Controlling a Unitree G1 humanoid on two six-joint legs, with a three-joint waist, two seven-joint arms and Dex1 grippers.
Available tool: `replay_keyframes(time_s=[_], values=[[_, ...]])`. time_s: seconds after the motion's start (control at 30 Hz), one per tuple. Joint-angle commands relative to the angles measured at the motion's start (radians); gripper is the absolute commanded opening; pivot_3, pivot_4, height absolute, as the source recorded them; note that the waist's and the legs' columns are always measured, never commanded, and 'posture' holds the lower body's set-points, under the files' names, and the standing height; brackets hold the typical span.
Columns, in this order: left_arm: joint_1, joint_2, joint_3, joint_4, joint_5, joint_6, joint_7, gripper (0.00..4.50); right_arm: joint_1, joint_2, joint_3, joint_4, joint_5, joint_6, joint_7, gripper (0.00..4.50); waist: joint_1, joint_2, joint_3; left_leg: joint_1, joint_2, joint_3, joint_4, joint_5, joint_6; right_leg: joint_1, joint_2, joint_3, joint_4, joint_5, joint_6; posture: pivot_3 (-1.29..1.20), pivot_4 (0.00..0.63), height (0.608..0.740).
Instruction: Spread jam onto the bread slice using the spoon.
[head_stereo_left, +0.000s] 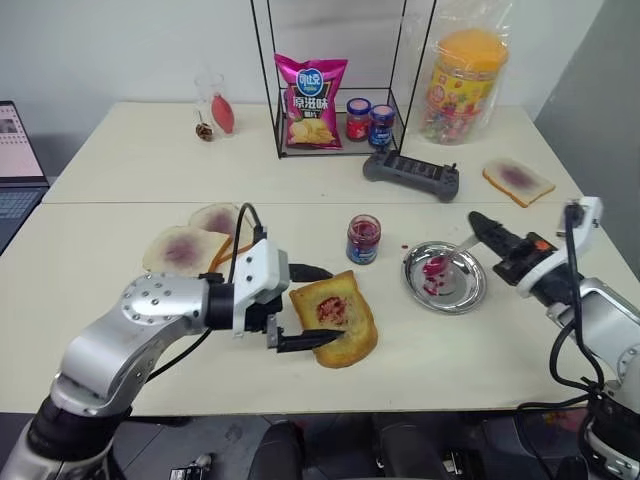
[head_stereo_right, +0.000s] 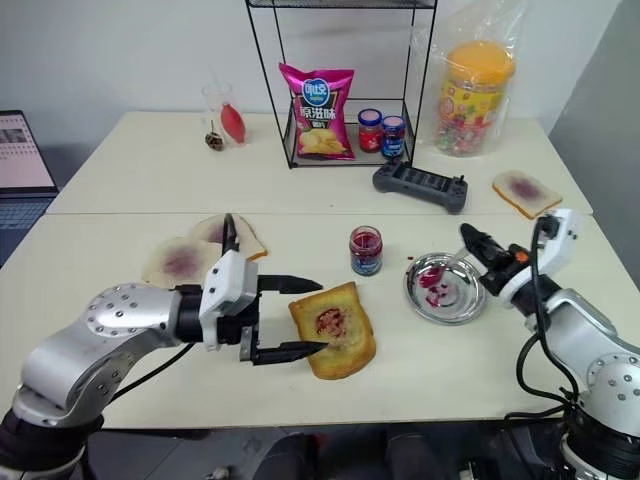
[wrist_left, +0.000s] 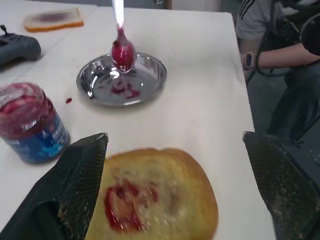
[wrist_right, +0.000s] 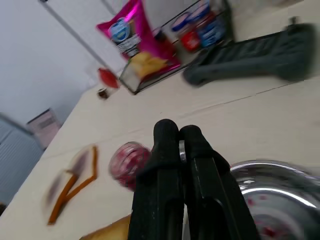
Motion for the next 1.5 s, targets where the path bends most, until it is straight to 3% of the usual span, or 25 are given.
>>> replay_keyframes(time_s=[0.03,0.27,0.93,1.2,1.5], values=[[-0.085,-0.031,-0.054,0.047,0.026,0.008,-0.008,4.5,0.024,0.012,-0.018,0.028,-0.05,-0.096,0.001,0.04,-0.002,0.0,0.0,0.0,0.0,0.0,0.0,0.0,0.0,0.0,0.0,0.0,0.0,0.0,0.0,0.0,0.15,0.74],[-0.185,-0.087,-0.167,0.147,0.161,-0.046,0.005,4.5,0.087,0.025,0.017,0.144,-0.138,-0.189,0.119,0.04,0.004,0.001,0.0,0.0,0.0,0.0,0.0,0.0,0.0,0.0,0.0,0.0,0.0,0.0,0.0,0.0,0.15,0.74],[-0.133,-0.102,-0.17,0.123,0.203,-0.074,-0.01,4.5,0.035,0.031,0.03,0.403,-0.222,-0.257,0.298,0.04,0.007,0.001,-0.001,0.0,0.0,-0.001,0.0,0.0,0.0,0.001,0.0,0.0,0.001,0.0,0.0,0.0,0.15,0.74],[-0.12,-0.103,-0.167,0.118,0.203,-0.076,-0.009,4.5,0.015,0.026,0.03,0.434,-0.221,-0.253,0.313,1.55,0.007,0.001,-0.001,0.003,0.0,-0.001,0.001,0.0,0.0,0.004,0.0,0.0,0.0,0.0,0.0,0.0,0.15,0.74],[-0.113,-0.108,-0.163,0.12,0.208,-0.08,-0.001,4.5,0.0,0.02,0.035,0.452,-0.231,-0.25,0.325,3.56,0.006,0.001,-0.001,0.003,0.0,-0.001,0.001,0.0,0.0,0.004,0.0,-0.001,0.0,0.0,0.0,0.0,0.15,0.74]])
